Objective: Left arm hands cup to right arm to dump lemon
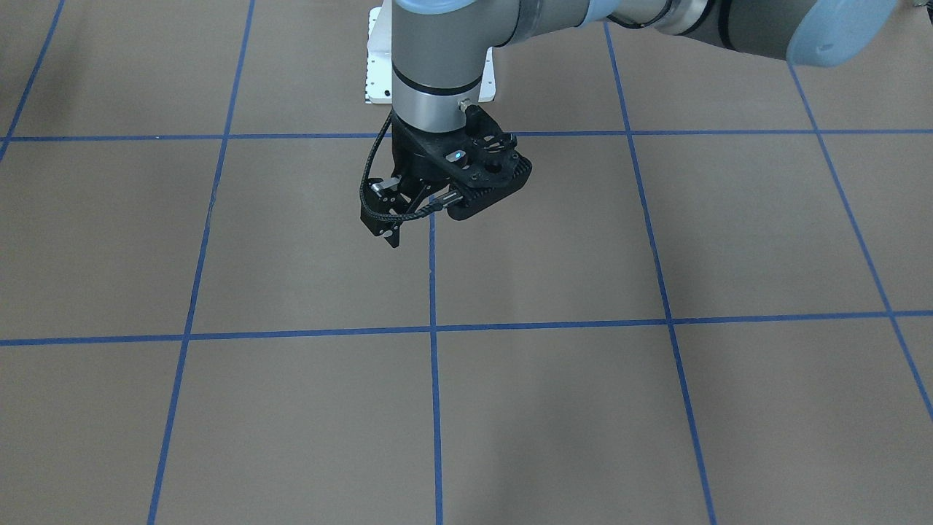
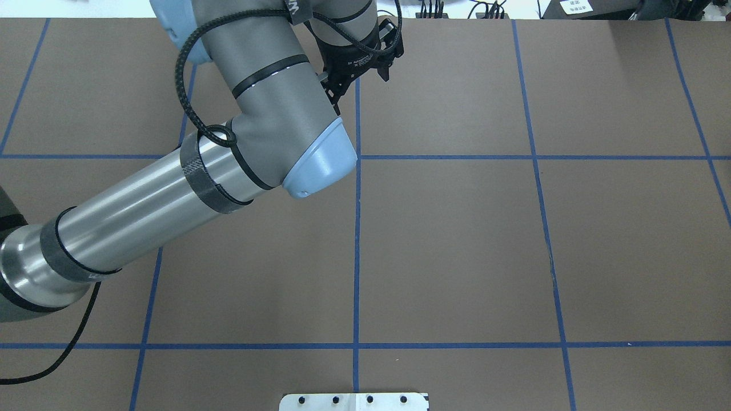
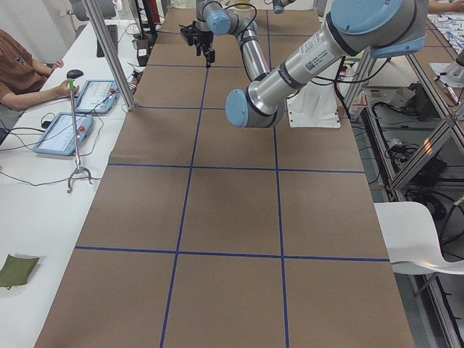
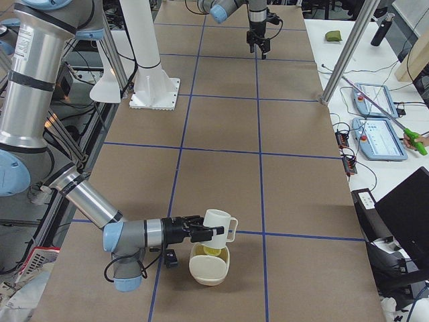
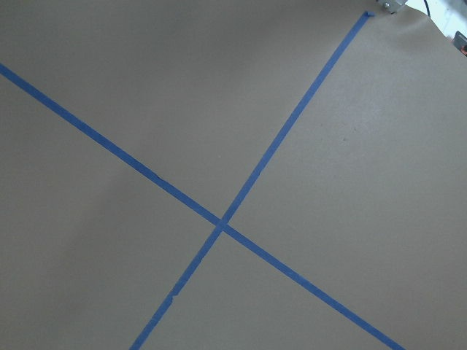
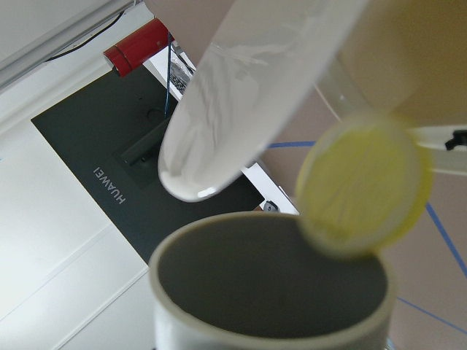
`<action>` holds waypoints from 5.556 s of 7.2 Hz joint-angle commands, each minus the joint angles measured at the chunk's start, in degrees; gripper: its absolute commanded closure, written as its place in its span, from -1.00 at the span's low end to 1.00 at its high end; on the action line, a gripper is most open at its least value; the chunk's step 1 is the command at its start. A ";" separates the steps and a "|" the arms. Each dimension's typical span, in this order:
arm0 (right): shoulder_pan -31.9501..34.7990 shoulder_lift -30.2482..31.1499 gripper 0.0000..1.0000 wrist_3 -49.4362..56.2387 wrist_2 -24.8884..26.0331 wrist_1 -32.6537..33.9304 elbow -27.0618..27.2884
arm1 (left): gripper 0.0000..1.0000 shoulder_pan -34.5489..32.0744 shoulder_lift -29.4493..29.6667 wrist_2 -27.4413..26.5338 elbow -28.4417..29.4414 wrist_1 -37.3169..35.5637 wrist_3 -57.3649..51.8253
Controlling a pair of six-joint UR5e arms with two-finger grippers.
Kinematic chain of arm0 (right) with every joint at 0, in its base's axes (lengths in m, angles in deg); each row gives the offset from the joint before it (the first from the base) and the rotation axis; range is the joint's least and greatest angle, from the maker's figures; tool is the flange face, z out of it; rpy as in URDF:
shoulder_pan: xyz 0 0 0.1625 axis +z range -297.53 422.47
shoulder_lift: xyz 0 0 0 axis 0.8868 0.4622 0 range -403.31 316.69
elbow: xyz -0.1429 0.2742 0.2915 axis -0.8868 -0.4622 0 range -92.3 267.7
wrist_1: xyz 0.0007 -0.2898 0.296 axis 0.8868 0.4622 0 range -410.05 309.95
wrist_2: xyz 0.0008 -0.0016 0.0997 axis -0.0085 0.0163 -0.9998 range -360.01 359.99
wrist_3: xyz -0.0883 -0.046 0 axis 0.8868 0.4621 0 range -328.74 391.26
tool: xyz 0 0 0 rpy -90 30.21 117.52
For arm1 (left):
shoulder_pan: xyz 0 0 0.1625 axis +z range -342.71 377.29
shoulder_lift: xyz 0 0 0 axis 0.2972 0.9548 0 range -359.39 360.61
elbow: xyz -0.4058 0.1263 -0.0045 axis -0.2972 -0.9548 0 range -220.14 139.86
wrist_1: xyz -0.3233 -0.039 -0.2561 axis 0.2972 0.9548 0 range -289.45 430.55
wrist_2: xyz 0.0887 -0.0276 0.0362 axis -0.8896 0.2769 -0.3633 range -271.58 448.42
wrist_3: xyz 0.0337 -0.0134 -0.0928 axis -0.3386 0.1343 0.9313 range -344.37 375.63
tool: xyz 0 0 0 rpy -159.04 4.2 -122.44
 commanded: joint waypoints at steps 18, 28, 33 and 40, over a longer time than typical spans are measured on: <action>-57.71 -51.32 0.18 105.62 59.75 89.10 21.89 | -1.00 -4.63 0.27 7.24 3.96 -6.39 -24.44; -66.71 -58.11 0.18 106.60 73.62 105.60 21.62 | -0.53 1.35 -0.70 3.22 2.10 -4.48 -18.64; -66.79 -57.85 0.18 106.60 73.63 105.51 21.80 | -0.22 2.22 -0.70 2.08 2.98 -4.66 -18.47; -66.79 -57.58 0.18 106.60 73.80 105.34 21.89 | 1.00 2.58 -0.70 2.16 2.72 -4.83 -18.11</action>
